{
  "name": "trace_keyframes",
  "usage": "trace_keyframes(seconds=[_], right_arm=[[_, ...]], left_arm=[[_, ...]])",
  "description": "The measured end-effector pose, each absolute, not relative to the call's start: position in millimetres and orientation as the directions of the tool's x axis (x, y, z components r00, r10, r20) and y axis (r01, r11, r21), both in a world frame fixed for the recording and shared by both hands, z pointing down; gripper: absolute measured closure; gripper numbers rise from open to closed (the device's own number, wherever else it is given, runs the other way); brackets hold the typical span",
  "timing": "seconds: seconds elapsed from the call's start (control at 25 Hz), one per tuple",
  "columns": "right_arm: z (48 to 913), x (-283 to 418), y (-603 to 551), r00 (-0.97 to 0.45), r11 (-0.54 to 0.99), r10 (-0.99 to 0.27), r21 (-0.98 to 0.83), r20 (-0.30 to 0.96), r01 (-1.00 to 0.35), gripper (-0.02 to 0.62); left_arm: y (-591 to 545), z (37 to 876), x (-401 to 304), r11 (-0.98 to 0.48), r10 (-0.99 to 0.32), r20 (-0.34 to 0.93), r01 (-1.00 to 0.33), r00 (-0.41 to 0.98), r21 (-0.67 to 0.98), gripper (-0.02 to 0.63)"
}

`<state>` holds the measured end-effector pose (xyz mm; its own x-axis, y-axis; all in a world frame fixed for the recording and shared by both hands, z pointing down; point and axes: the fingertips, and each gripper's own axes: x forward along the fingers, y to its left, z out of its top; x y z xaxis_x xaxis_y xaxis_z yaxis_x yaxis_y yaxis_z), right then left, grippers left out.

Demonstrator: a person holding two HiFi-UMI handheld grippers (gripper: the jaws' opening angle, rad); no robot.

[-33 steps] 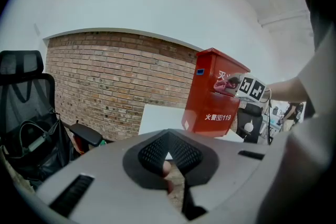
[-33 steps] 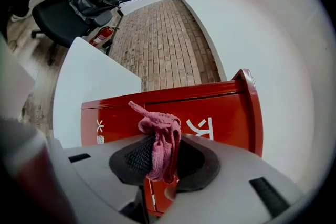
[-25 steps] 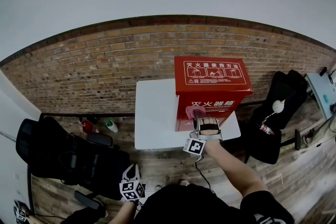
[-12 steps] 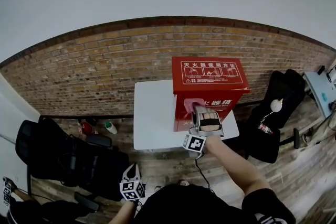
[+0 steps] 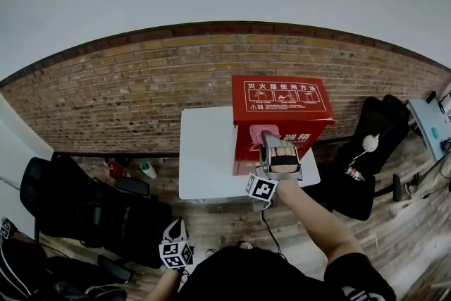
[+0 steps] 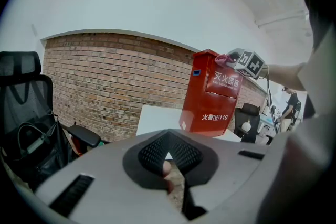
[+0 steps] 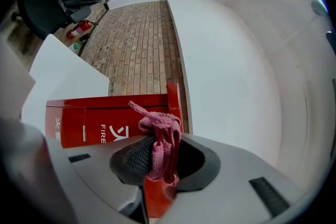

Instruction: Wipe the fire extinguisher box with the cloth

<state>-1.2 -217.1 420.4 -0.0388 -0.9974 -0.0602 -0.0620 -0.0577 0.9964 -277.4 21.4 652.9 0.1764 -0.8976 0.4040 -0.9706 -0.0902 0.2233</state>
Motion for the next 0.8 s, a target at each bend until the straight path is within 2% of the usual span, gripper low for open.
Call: trace_keyframes(seconds=[0.32, 0.8], right_arm=[[418.4, -8.2, -215.5, -0.052, -0.059, -0.997, 0.997, -0.062, -0.056, 0.495], [418.2, -55.2, -212.1, -0.107, -0.042, -0.993, 0.997, -0.048, -0.057, 0.495]], left_arm=[[26.6, 656.4, -281.5, -0.074, -0.897, 0.410, -0.971, 0.164, 0.227, 0.583], [31.7, 657.3, -291.0, -0.042, -0.903, 0.406, -0.969, 0.142, 0.244, 0.583]])
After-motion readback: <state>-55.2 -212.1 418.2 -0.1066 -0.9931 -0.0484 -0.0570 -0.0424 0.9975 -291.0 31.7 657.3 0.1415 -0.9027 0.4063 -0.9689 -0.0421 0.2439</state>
